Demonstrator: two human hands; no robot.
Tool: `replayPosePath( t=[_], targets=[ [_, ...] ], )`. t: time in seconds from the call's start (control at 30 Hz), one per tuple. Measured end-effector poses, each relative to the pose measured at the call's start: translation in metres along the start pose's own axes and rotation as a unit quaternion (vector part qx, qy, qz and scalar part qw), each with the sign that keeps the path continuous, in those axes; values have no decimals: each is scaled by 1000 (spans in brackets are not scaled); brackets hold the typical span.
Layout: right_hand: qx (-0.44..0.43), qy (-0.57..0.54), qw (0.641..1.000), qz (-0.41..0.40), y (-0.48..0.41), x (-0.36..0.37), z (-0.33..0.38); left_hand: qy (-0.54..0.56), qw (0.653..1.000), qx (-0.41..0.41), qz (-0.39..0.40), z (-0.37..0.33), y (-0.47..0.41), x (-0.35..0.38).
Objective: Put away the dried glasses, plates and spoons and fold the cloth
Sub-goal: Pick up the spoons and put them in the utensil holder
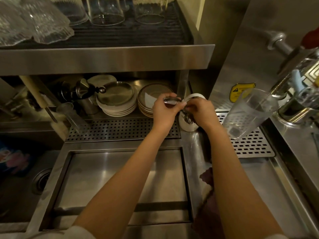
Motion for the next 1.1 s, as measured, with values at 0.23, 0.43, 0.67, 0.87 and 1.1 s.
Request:
replayPosePath(
  t=[0.23,0.43,0.67,0.87,1.1],
  targets=[
    [28,-13,999,15,-1,2,-6,-219,972,87,-9,0,-2,16],
    [35,-9,999,36,3,4,-5,-372,920,121,-3,11,2,22],
    [43,0,998,36,7,3,-4,-476,871,115,41,17,1,35],
    [52,-22,998,35,13,-1,-3,-491,864,92,58,15,0,36],
    [55,-36,998,4,27,-15,0,-425,897,121,0,-1,14,19]
  ],
)
Point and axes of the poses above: each hand's wrist, its own y-axis away from the middle knuckle, its own x-axis out of the palm, z = x × y, the point moved 9 cm from there along -y, towards the middle knuckle, and after that the axes turned 3 degrees about -z, right-handed, at the moved point
